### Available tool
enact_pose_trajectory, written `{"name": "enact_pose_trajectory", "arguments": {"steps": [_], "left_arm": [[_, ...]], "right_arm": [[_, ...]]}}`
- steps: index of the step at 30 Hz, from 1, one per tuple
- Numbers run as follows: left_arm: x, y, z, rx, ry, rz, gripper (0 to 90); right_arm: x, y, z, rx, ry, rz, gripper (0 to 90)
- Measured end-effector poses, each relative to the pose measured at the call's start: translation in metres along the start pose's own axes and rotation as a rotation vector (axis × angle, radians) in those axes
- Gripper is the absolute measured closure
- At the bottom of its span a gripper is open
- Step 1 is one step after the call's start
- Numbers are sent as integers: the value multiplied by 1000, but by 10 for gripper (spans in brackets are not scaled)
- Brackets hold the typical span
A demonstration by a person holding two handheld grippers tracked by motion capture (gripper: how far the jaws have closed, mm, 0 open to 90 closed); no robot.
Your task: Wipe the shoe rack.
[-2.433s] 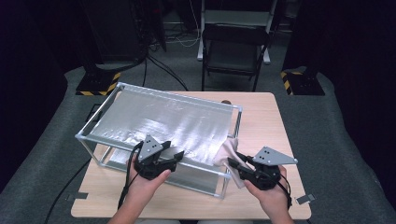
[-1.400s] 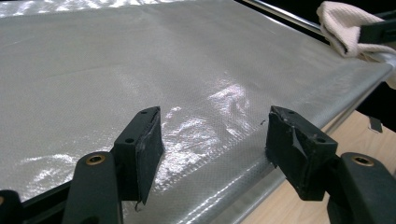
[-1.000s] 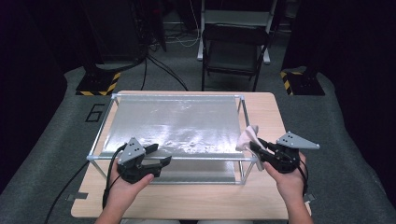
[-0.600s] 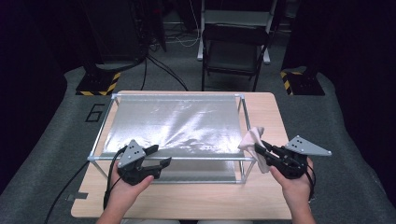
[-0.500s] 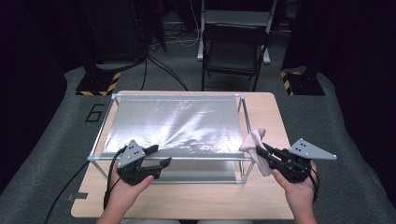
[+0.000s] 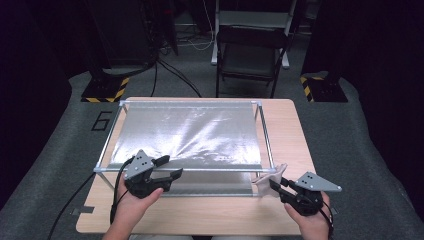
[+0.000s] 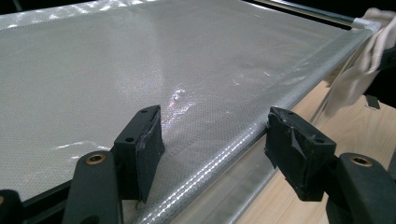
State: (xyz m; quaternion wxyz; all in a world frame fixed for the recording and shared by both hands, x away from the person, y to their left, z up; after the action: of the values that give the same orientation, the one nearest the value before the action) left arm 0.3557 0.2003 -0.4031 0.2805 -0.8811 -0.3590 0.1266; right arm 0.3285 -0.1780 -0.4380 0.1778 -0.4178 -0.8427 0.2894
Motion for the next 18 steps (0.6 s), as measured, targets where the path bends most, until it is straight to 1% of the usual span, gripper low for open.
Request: {"name": "enact_pose_trajectory", "arguments": {"steps": [2, 3, 4, 5, 7, 8, 10, 12, 13, 14, 15, 16, 17, 18], "left_arm": [[0, 0, 0, 1, 1, 3, 365], [1, 0, 0, 1, 1, 4, 367], [1, 0, 0, 2, 0, 9, 369], [1, -1, 0, 2, 0, 10, 369], [1, -1, 0, 2, 0, 10, 370], [1, -1, 0, 2, 1, 10, 370], [1, -1, 1, 1, 1, 11, 371], [1, 0, 1, -1, 1, 10, 370], [1, 0, 1, -1, 3, 10, 370], [2, 0, 1, -1, 2, 9, 371], [1, 0, 0, -6, 0, 6, 370], [1, 0, 1, -3, -2, 9, 371], [1, 0, 0, -5, -7, 9, 370], [1, 0, 0, -5, -7, 9, 370]], "right_arm": [[0, 5, 0, 0, 13, -9, 682], [0, 6, 0, -8, 5, -21, 677], [1, 8, -2, -22, 14, -14, 670], [2, 9, -2, -22, 12, -5, 679], [1, 12, -2, -28, -8, 13, 722], [1, 14, -2, -35, 8, 15, 724], [0, 17, -1, -52, 26, -4, 723], [0, 20, 1, -64, 38, -6, 733], [-1, 22, 2, -79, 35, -1, 738], [-1, 23, 4, -81, 33, -6, 741], [-1, 24, 4, -96, 41, -3, 745], [-1, 25, 5, -107, 39, 1, 746], [-1, 26, 5, -112, 32, 3, 747], [-1, 27, 7, -108, 36, 9, 747]]}}
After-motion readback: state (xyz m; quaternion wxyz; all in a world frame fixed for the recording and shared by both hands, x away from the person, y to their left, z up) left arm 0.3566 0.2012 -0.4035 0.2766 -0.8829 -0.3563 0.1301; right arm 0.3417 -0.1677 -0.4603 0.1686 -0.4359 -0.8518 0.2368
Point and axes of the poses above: each handheld gripper's, and its own axes: y roughly forward along the jaws, z roughly out of its underside, x roughly to its left, the point moved 5 cm from there along y, roughly forward along the jaws, and after that the axes turned 13 degrees about x, right-handed, at the moved point
